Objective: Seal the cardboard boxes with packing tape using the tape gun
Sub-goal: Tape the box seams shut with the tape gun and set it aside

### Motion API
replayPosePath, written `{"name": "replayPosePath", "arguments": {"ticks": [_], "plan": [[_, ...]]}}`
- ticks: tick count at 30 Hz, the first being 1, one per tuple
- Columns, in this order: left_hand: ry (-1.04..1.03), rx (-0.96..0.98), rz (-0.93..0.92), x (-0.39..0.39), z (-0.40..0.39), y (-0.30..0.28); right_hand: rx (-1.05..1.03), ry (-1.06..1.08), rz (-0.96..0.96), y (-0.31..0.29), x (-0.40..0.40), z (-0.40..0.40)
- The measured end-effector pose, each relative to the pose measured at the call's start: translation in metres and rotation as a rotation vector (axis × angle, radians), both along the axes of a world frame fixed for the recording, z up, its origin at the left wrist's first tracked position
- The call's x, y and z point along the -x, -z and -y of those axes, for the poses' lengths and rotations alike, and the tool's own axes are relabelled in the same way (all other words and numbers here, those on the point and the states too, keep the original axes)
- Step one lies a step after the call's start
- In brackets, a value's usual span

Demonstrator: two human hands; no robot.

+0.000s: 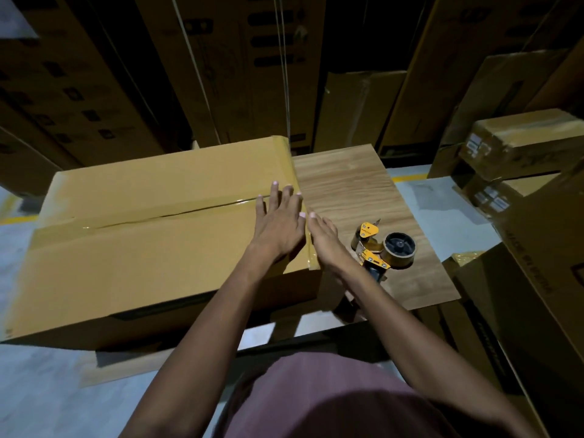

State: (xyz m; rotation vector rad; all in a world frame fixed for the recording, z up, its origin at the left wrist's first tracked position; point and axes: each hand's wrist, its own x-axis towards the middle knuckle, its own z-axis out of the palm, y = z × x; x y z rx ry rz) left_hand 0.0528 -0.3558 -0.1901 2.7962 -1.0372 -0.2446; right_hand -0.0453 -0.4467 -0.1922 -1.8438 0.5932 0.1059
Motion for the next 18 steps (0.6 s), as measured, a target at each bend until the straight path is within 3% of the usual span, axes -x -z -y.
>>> {"name": "replayPosePath", "arguments": {"ticks": [6,11,18], "plan": [[0.041,0.023,-0.058,-0.031,0.004,-0.018,-0.038,0.07,0.031,0.027,-0.009,-0.001],[-0.035,-0.091,-0.165,-0.061,0.012,-0.034,-0.203,0.111,0.001,0.041,-0.016,0.004],[-0.049,-0.308,-0.241,-0.091,0.024,-0.043,-0.261,0.114,-0.101,0.083,-0.089,0.036]]}}
